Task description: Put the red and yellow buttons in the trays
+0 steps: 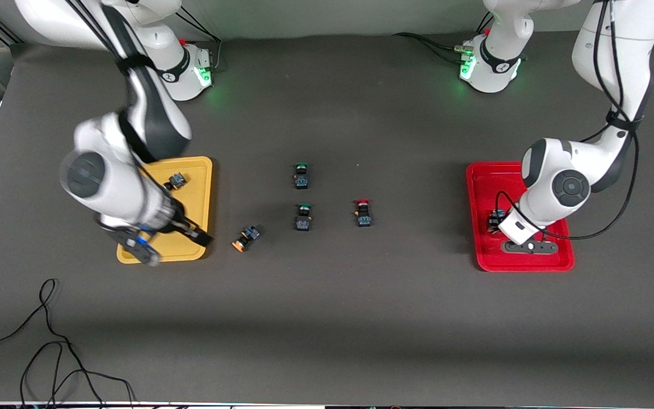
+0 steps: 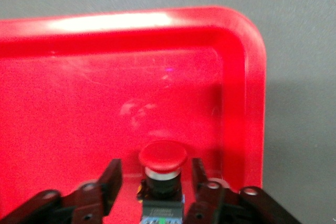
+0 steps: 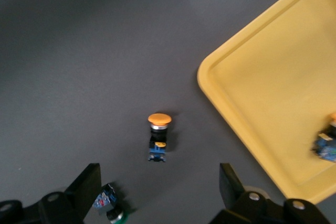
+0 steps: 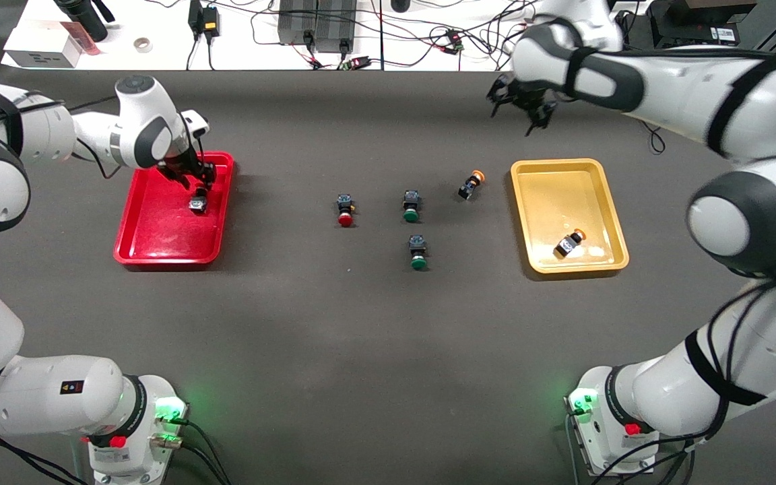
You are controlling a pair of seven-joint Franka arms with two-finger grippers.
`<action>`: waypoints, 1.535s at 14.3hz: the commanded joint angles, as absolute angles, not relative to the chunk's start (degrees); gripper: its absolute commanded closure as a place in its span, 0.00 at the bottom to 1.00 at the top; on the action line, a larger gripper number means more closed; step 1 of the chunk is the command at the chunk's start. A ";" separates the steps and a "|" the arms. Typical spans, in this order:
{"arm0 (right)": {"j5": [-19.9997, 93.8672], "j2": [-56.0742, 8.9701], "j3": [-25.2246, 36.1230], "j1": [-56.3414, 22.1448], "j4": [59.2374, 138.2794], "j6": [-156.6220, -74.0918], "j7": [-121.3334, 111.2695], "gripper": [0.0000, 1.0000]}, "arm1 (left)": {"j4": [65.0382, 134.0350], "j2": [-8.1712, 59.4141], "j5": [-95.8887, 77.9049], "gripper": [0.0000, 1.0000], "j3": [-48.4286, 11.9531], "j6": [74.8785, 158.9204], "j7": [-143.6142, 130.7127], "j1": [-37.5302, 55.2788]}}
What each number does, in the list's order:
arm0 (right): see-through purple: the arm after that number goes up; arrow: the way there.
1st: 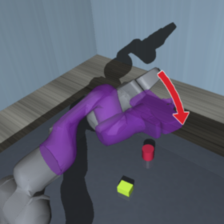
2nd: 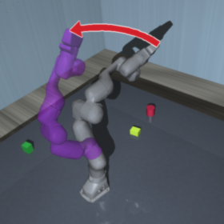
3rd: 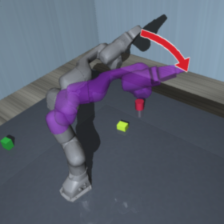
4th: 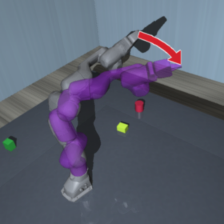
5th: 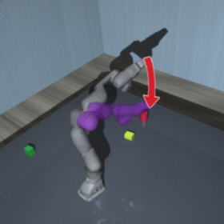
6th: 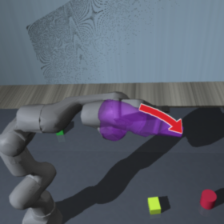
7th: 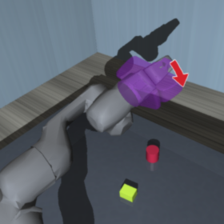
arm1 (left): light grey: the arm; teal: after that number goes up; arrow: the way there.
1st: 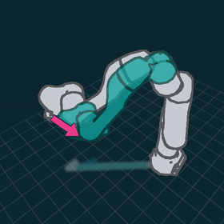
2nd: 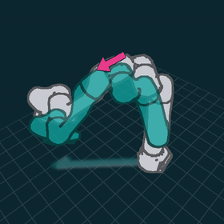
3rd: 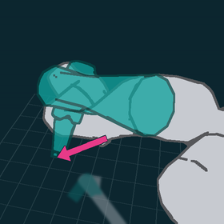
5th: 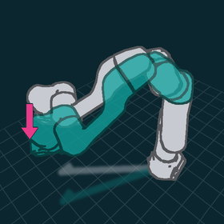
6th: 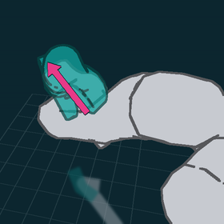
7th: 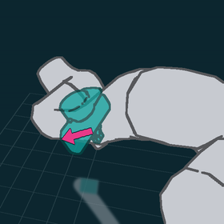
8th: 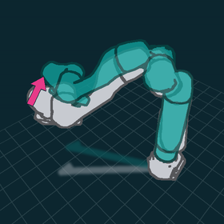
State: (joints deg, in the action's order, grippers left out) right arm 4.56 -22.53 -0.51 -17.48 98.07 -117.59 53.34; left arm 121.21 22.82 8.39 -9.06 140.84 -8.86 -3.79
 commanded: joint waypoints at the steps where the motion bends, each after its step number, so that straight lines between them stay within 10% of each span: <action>1: 4.84 -31.09 -4.03 -17.23 93.43 -121.17 58.69 0.00 | 115.87 16.63 8.79 0.00 -9.58 126.62 -8.44 -3.87; 5: 3.96 -37.52 -4.48 -18.80 93.87 -126.47 59.94 0.00 | 103.82 14.76 4.06 0.00 -12.38 108.30 -9.31 -2.99; 13: 1.16 -38.76 -4.39 -19.07 98.61 -126.91 60.38 0.02 | 100.55 19.41 1.93 0.00 -19.07 118.98 -37.23 14.21; 18: 0.88 -38.06 -4.31 -17.85 98.79 -126.48 60.21 0.87 | 97.92 31.08 10.60 0.00 -18.90 130.59 -49.45 24.07; 22: 1.58 -33.07 -4.13 -17.49 98.18 -121.65 59.68 0.94 | 94.22 40.94 19.42 0.00 -18.72 134.72 -56.51 25.84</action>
